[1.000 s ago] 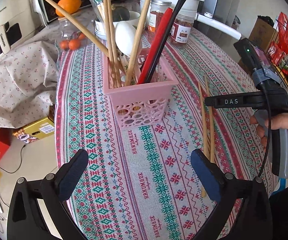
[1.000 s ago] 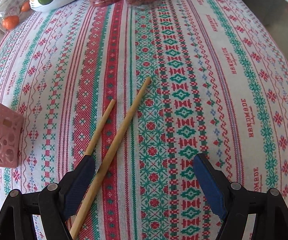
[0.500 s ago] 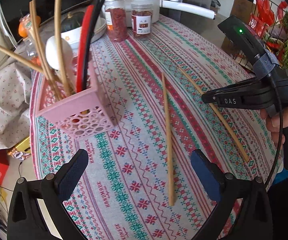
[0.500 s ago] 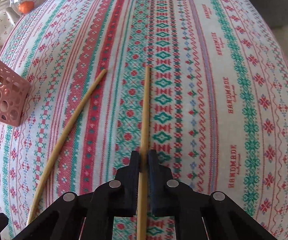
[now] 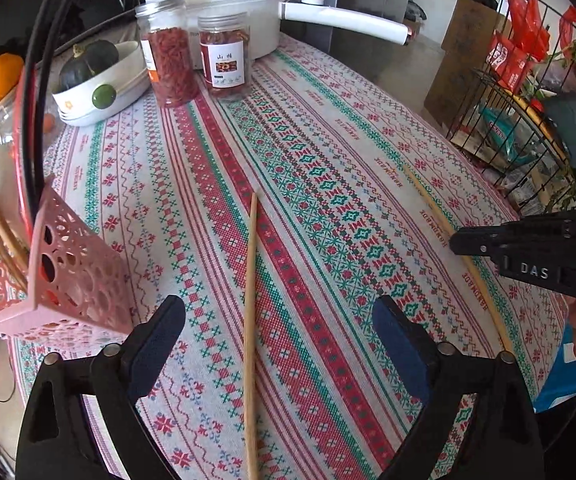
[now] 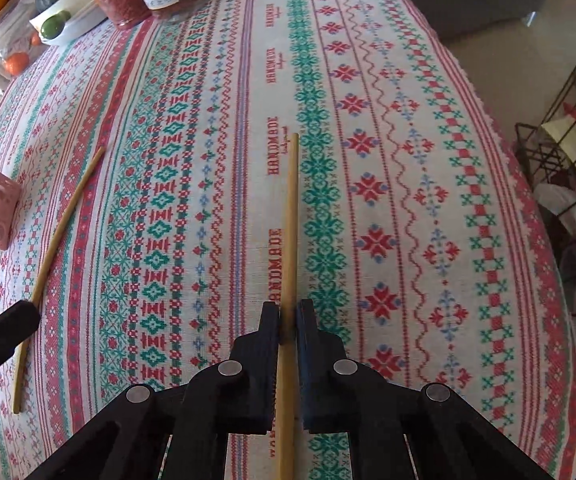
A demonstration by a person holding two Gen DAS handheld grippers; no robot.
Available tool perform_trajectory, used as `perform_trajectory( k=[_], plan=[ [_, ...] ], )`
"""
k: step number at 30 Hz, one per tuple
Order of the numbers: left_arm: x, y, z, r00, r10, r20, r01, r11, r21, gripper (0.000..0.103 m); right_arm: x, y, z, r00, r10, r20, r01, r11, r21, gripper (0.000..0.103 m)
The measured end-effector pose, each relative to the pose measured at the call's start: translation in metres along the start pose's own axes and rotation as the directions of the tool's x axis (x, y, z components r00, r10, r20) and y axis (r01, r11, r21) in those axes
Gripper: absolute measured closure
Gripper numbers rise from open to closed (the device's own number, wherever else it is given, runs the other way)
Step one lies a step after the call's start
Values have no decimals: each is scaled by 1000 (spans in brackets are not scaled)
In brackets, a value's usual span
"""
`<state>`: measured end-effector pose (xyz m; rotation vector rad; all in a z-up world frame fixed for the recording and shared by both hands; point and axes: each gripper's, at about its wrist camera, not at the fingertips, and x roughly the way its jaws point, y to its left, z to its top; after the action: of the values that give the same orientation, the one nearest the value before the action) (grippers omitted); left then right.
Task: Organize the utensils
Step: 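Lift the wooden chopstick with the right tool while the left tool grasps the last wooden chopstick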
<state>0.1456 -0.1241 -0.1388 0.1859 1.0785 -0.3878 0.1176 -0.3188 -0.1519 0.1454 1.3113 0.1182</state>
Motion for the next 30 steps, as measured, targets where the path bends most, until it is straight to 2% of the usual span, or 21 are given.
perform_trajectory(
  k=[5, 7, 12, 14, 15, 18, 21, 22, 25, 30],
  plan=[
    [26, 4, 5, 999, 18, -49, -18, 1000, -7, 43, -1, -5, 2, 1000, 6, 6, -6, 1000, -4, 98],
    [37, 7, 6, 997, 25, -78, -27, 1000, -17, 50, 0, -4, 2, 1000, 13, 3, -13, 1000, -4, 98],
    [42, 11, 7, 995, 39, -89, -41, 999, -23, 63, 2, 6, 7, 1000, 26, 10, -26, 1000, -14, 98],
    [42, 13, 8, 995, 46, -90, -48, 999, -23, 74, 2, 10, 8, 1000, 22, 16, -21, 1000, -20, 98],
    [41, 14, 8, 995, 45, -93, -47, 999, -24, 76, 2, 12, 8, 1000, 12, 21, -12, 1000, -28, 98],
    [40, 19, 7, 993, 21, -113, -23, 1000, -18, 82, -1, 21, 8, 998, -22, 52, 25, 998, -64, 98],
    [37, 20, 3, 992, 8, -123, -9, 1000, -11, 91, -6, 28, 8, 997, 0, 83, 6, 997, -71, 98],
    [36, 21, 2, 992, 2, -127, -3, 1000, -12, 97, -9, 30, 7, 995, 6, 96, 2, 997, -76, 98],
    [29, 20, -3, 993, -22, -115, 20, 1000, -18, 97, -20, 38, 4, 990, 26, 135, -15, 996, -84, 98],
    [-6, 14, -9, 999, -39, -33, 39, 999, 17, 97, -42, 54, -2, 978, 71, 198, -53, 994, -99, 98]
  ],
)
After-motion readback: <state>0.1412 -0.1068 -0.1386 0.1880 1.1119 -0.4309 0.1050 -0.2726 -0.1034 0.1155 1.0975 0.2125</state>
